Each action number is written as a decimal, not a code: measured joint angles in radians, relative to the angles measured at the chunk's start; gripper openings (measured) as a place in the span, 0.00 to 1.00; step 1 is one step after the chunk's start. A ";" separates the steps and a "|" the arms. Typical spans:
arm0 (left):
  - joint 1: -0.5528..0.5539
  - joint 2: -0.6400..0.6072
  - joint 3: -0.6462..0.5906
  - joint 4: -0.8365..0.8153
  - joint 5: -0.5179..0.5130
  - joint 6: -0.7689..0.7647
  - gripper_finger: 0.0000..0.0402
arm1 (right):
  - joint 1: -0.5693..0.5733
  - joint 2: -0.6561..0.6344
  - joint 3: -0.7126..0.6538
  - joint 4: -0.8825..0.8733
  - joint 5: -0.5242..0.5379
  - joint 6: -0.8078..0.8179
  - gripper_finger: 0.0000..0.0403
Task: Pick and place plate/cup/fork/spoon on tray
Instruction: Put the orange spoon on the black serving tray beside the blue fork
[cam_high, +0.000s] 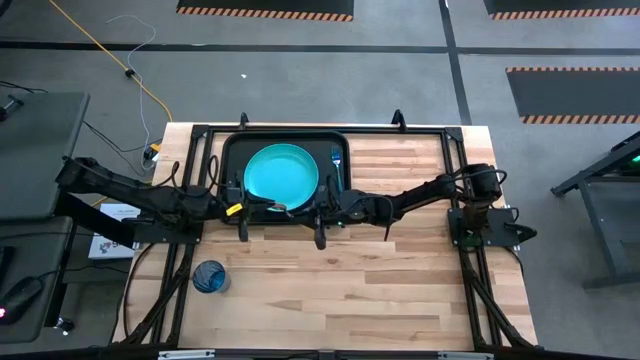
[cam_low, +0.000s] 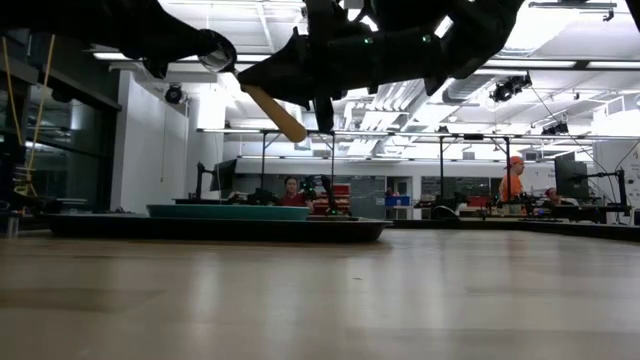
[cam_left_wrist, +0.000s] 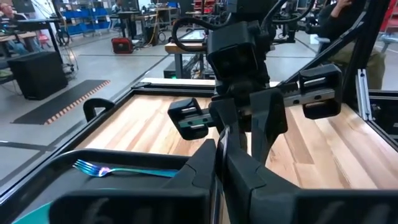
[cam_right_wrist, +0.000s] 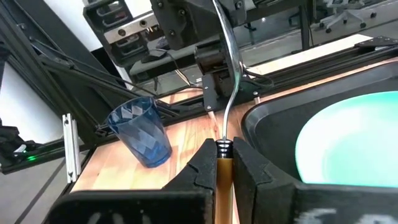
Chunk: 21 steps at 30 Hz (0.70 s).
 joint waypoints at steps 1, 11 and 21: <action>0.000 0.000 0.000 0.000 -0.002 0.002 0.02 | 0.000 0.000 0.000 0.000 0.004 0.004 0.02; -0.006 -0.082 0.114 -0.441 -0.036 -0.042 0.01 | 0.003 0.000 0.000 -0.058 0.124 0.045 0.31; -0.014 0.007 0.126 -0.472 0.010 -0.067 0.00 | 0.007 0.000 0.022 -0.139 0.122 0.036 0.46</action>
